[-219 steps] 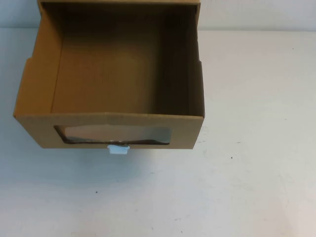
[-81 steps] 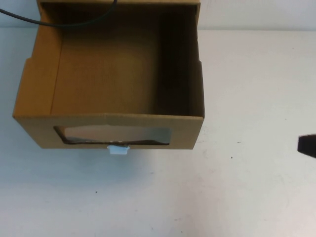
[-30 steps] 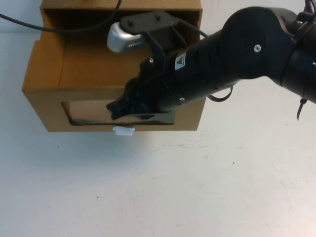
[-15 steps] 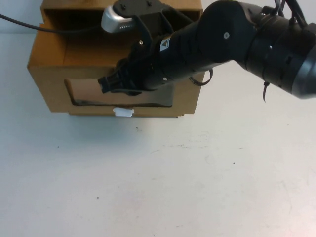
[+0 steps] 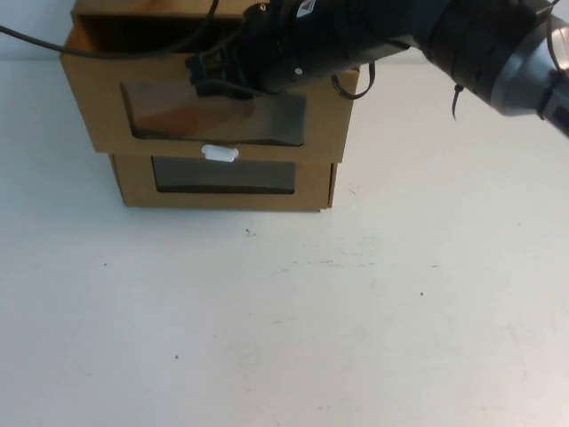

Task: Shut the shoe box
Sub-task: Close the shoe box with your right arm

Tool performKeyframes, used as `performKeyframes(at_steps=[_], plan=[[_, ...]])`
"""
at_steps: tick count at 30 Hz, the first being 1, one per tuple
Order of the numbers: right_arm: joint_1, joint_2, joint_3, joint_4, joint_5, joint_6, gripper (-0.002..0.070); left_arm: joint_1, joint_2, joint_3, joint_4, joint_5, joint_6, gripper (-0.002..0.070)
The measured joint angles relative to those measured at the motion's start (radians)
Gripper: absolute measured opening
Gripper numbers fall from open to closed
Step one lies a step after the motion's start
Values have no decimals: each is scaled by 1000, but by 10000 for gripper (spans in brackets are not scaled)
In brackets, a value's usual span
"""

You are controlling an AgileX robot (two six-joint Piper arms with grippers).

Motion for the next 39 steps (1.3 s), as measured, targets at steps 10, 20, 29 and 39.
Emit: performKeyframes(at_steps=[10, 20, 29, 39], plan=[[-51, 32, -87, 90, 135, -22, -12, 0, 0, 0, 0, 0, 0, -5], [-56, 32, -90, 21, 79, -13, -12, 0, 0, 0, 0, 0, -3, -5], [-56, 51, -92, 5, -8, -13, -13, 0, 0, 0, 0, 0, -5, -5], [-75, 73, -99, 42, -56, -29, -13, 0, 0, 0, -7, 0, -5, -5]])
